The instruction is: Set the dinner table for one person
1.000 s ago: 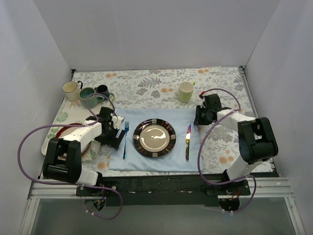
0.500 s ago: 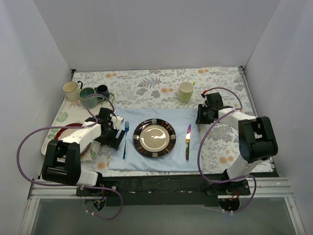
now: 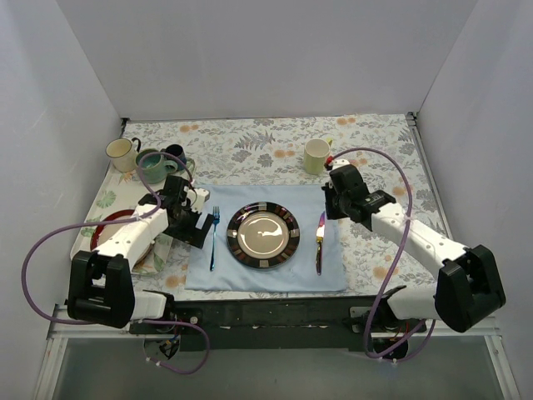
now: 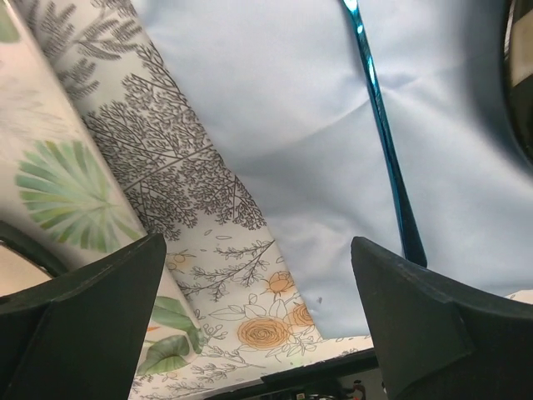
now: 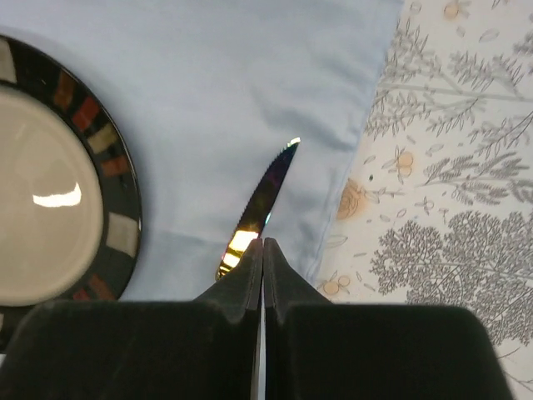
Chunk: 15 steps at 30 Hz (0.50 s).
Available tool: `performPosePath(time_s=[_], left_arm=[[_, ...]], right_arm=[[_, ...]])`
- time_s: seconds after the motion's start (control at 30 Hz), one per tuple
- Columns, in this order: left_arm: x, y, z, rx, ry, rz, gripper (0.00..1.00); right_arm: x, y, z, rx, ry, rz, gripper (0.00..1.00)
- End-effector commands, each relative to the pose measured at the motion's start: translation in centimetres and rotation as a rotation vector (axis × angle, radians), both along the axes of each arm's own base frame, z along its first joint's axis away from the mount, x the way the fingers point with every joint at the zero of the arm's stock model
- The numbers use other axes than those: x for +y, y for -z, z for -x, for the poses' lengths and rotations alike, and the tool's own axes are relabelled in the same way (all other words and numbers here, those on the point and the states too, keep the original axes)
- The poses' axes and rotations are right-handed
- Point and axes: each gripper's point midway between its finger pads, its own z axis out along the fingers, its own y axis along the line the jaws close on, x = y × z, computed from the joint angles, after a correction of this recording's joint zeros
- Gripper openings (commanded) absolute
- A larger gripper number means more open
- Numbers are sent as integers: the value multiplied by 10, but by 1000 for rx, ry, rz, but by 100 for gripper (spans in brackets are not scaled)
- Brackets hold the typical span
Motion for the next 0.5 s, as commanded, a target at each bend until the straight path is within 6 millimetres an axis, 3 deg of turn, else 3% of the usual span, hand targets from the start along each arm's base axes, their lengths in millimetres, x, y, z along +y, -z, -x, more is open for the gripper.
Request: performPosePath(time_s=[0.0, 0.17, 0.47], left_arm=[[-5, -21, -12, -66, -7, 27, 95], [-5, -22, -13, -70, -13, 28, 95], [-6, -21, -12, -71, -15, 32, 96]], right_arm=[[-5, 34, 37, 131, 29, -35, 1], [18, 60, 52, 221, -33, -82, 1], [9, 86, 54, 267, -9, 5, 1]])
